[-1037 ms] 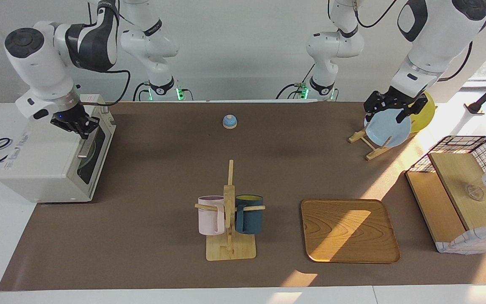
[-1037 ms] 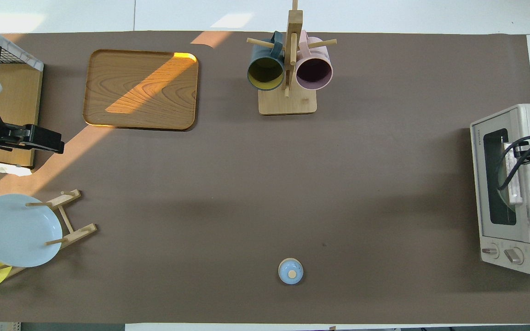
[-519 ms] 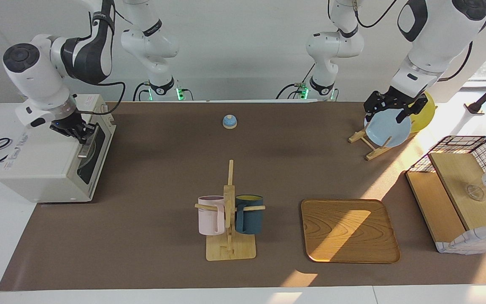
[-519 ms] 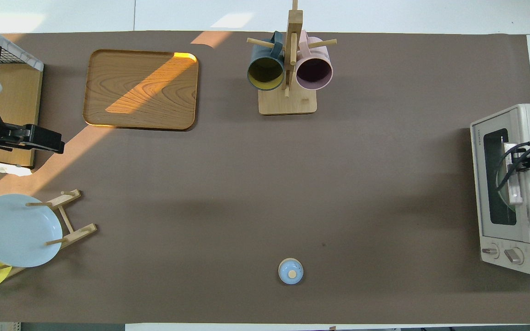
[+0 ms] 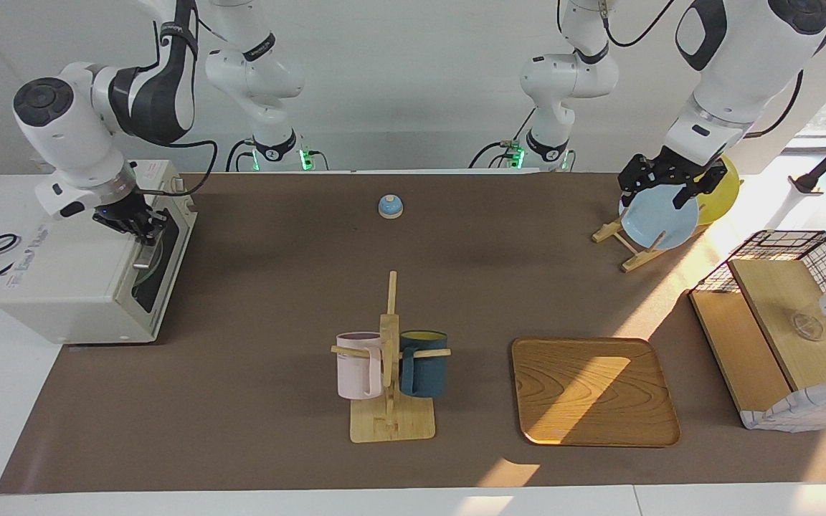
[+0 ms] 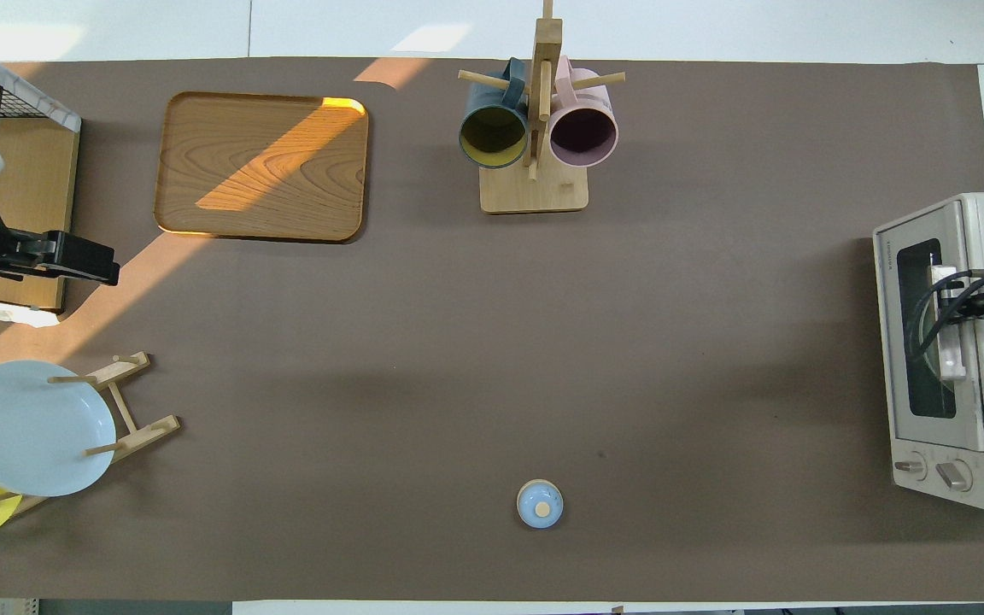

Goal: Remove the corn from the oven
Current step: 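Reach the right gripper into the toaster oven toward the green plate, then grasp the green plate with corn and pull it out with the right gripper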

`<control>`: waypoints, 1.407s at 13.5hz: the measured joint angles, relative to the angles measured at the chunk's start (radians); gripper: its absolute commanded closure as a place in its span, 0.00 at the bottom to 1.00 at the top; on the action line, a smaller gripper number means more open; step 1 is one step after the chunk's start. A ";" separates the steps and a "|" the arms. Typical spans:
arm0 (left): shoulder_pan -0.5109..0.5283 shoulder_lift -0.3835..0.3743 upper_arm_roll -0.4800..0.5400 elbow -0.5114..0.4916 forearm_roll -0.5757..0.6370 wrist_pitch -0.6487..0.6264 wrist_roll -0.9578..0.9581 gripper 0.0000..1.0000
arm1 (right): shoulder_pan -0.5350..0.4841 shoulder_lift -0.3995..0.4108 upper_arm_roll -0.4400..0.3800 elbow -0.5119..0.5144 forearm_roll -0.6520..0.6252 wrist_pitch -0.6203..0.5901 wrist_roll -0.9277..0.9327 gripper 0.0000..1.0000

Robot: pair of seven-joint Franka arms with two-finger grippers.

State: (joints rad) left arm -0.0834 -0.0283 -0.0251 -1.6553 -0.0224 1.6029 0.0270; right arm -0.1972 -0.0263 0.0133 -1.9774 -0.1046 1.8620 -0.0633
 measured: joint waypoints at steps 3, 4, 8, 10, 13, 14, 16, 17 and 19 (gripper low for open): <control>0.000 0.000 0.000 0.000 0.000 0.000 0.000 0.00 | 0.031 -0.022 0.007 -0.057 0.054 0.053 0.017 1.00; 0.000 0.000 0.000 0.000 0.000 0.000 0.000 0.00 | 0.049 -0.024 0.009 -0.077 0.062 0.075 0.033 1.00; 0.000 0.000 0.000 0.000 0.000 0.000 0.000 0.00 | 0.115 0.010 0.021 -0.157 0.094 0.199 0.098 1.00; 0.000 0.000 0.000 0.000 0.000 0.000 0.000 0.00 | 0.134 0.045 0.027 -0.192 0.101 0.291 0.107 1.00; 0.000 0.000 0.000 0.000 0.000 0.000 0.000 0.00 | 0.156 0.092 0.030 -0.224 0.101 0.370 0.145 1.00; 0.000 0.000 0.000 0.000 0.000 0.000 0.000 0.00 | 0.157 0.105 0.032 -0.227 0.101 0.383 0.149 1.00; 0.000 0.000 0.001 0.000 0.000 0.000 0.000 0.00 | 0.157 0.131 0.035 -0.231 0.110 0.406 0.156 1.00; 0.000 0.000 0.001 0.000 0.000 0.000 0.000 0.00 | 0.157 0.145 0.034 -0.232 0.124 0.419 0.156 1.00; 0.000 0.000 0.001 0.000 0.000 0.000 0.000 0.00 | 0.157 0.176 0.033 -0.234 0.133 0.443 0.157 1.00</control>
State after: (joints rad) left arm -0.0832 -0.0283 -0.0240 -1.6553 -0.0224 1.6029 0.0268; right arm -0.0406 0.1498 0.0461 -2.2109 0.0287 2.3049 0.0940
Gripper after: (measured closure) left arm 0.000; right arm 0.991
